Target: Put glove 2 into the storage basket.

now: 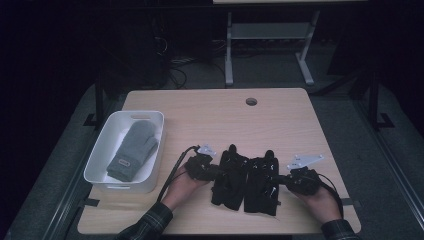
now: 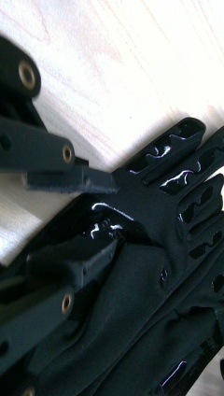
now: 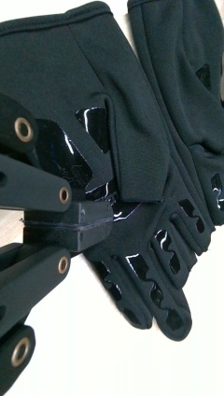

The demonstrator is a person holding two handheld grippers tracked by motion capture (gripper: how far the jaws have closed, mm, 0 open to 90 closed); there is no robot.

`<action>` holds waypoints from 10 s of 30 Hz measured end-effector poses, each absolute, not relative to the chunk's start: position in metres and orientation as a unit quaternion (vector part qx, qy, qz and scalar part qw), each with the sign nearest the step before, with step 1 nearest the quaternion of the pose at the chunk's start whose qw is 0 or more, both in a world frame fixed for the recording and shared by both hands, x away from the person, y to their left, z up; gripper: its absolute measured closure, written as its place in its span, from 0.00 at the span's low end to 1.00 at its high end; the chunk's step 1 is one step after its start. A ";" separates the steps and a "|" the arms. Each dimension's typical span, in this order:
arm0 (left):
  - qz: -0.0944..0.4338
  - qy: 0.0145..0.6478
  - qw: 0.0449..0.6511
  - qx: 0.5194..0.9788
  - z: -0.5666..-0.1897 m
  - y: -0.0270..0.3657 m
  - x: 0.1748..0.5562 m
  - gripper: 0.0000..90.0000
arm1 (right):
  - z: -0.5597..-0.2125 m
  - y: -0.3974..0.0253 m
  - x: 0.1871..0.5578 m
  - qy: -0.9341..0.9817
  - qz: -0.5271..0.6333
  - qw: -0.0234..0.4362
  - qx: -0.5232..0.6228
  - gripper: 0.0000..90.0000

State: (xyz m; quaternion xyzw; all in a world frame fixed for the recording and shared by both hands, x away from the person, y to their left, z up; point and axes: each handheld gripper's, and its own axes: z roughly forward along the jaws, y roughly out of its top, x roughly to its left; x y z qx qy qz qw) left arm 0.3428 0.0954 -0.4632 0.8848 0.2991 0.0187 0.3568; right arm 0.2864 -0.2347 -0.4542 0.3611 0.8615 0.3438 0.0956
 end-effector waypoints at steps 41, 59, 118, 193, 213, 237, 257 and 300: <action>-0.095 0.300 0.454 0.834 -0.423 0.094 0.342 0.95 | -0.460 -0.169 0.302 0.888 0.331 0.077 0.310 1.00; -0.101 0.289 0.445 0.841 -0.432 0.072 0.342 0.87 | -0.458 -0.153 0.304 0.891 0.335 0.077 0.295 1.00; -0.065 0.209 0.309 0.926 -0.449 0.095 0.288 0.98 | -0.476 -0.227 0.319 0.826 0.324 0.153 0.435 0.15; 0.029 0.215 0.286 0.933 -0.450 0.079 0.341 0.70 | -0.482 -0.227 0.314 0.816 0.353 0.165 0.428 0.11; -0.005 0.246 0.320 0.915 -0.404 0.099 0.341 0.73 | -0.482 -0.227 0.314 0.815 0.353 0.165 0.429 0.11; 0.056 0.310 0.351 0.882 -0.312 0.182 0.359 0.73 | -0.482 -0.226 0.313 0.814 0.353 0.163 0.430 0.11; 0.112 0.435 0.322 0.833 -0.309 0.310 0.367 0.73 | -0.482 -0.227 0.314 0.815 0.354 0.165 0.428 0.11; 0.153 0.468 0.335 0.804 -0.335 0.331 0.373 0.21 | -0.482 -0.226 0.314 0.814 0.353 0.167 0.430 0.11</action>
